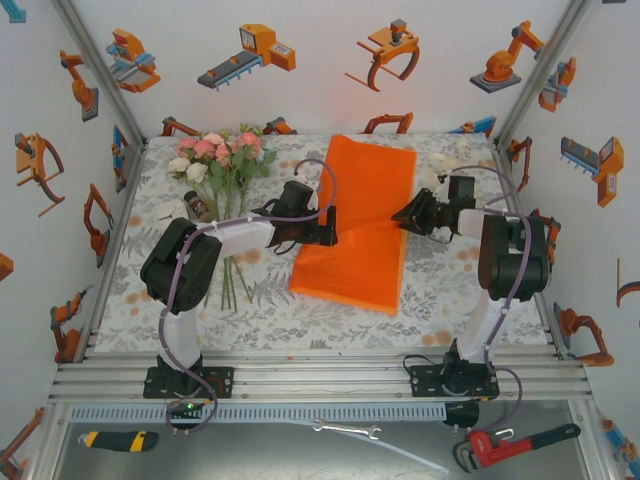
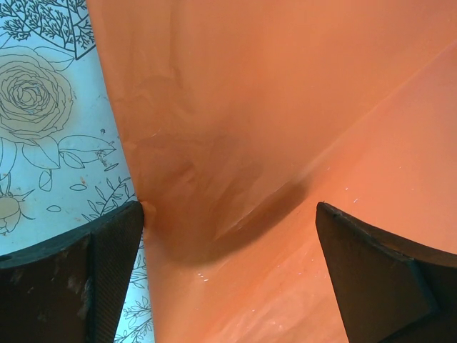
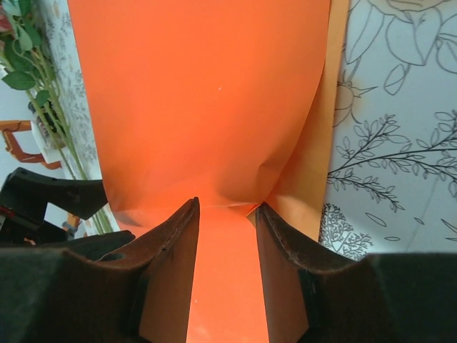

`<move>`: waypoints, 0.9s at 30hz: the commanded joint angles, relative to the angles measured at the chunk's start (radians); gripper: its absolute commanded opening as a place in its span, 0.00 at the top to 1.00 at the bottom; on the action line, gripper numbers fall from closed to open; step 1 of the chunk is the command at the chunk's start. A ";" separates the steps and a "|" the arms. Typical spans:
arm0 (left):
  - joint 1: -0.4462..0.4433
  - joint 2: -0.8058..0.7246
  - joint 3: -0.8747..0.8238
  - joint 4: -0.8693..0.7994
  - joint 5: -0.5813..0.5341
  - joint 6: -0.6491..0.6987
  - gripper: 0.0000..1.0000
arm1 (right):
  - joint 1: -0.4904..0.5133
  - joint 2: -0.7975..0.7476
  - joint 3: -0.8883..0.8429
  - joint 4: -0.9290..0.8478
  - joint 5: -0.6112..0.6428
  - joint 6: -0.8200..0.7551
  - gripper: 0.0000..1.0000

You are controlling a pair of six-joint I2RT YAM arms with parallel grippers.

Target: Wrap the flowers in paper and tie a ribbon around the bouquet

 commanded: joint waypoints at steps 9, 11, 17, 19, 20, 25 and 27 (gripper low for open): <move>-0.006 0.032 -0.012 -0.033 0.036 0.002 0.00 | -0.008 -0.055 -0.018 0.044 0.065 0.022 0.89; -0.006 0.028 -0.017 -0.028 0.037 -0.001 0.01 | -0.009 -0.055 -0.017 0.035 0.081 0.017 0.93; -0.006 -0.015 -0.032 -0.026 0.034 -0.001 0.02 | -0.010 -0.082 -0.021 0.028 0.103 0.015 1.00; -0.005 -0.051 -0.040 -0.028 0.032 0.003 0.02 | -0.009 -0.102 -0.022 0.010 0.116 0.007 1.00; -0.005 -0.073 -0.046 -0.031 0.031 0.005 0.02 | -0.009 -0.115 -0.022 -0.007 0.127 -0.002 1.00; -0.008 -0.133 -0.081 -0.013 0.004 0.006 0.02 | -0.024 -0.158 0.002 -0.166 0.266 -0.099 0.47; -0.007 -0.119 -0.075 -0.025 -0.010 0.010 0.02 | -0.042 -0.132 0.024 -0.187 0.234 -0.111 0.39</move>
